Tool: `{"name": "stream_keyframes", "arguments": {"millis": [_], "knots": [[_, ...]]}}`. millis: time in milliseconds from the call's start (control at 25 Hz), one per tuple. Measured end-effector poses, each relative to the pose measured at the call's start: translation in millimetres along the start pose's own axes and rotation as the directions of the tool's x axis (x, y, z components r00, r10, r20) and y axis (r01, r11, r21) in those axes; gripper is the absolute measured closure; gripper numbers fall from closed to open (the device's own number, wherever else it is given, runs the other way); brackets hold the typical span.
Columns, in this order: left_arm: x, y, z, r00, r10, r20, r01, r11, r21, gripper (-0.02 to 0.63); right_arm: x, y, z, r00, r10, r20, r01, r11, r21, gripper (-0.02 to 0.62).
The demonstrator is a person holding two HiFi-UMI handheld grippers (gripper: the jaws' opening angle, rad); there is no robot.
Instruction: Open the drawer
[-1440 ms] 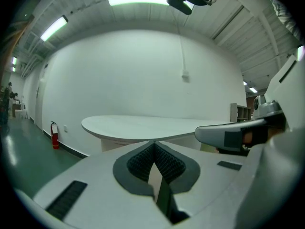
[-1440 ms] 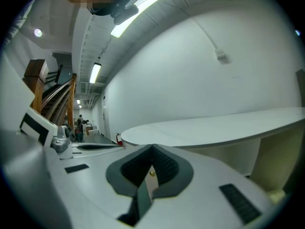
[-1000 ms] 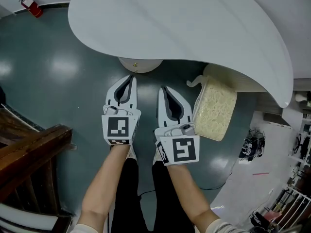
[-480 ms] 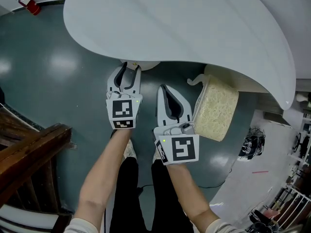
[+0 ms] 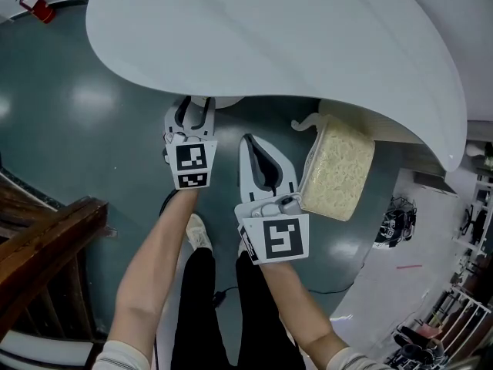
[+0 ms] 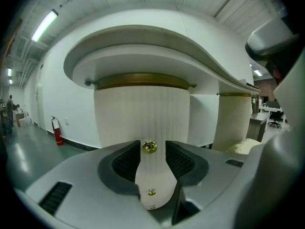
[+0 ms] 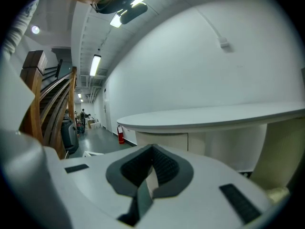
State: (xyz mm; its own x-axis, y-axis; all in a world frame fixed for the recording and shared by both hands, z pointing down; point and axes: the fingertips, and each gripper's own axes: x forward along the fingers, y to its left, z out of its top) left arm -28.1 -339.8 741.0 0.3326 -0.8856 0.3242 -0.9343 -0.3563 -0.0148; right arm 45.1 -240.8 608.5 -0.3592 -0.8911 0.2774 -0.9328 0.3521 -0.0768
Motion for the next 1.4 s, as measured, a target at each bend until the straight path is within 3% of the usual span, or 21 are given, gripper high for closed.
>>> {"name": "stream_keyframes", "arguments": {"millis": [280, 800, 1400], "knots": [[13, 5, -11, 0.999, 0.045, -0.025, -0.046, 0.998, -0.053, 0.46, 2, 0, -3, 1.0, 0.012, -0.006, -0.012, 1.0, 0.002, 0.581], [23, 6, -9, 0.999, 0.032, -0.044, -0.032, 0.999, 0.001, 0.502, 1, -6, -1, 1.0, -0.002, -0.002, 0.002, 1.0, 0.016, 0.581], [-3, 3, -19, 1.0, 0.005, -0.023, -0.006, 0.999, -0.046, 0.502, -6, -1, -3, 1.0, -0.007, -0.019, 0.008, 1.0, 0.027, 0.581]]}}
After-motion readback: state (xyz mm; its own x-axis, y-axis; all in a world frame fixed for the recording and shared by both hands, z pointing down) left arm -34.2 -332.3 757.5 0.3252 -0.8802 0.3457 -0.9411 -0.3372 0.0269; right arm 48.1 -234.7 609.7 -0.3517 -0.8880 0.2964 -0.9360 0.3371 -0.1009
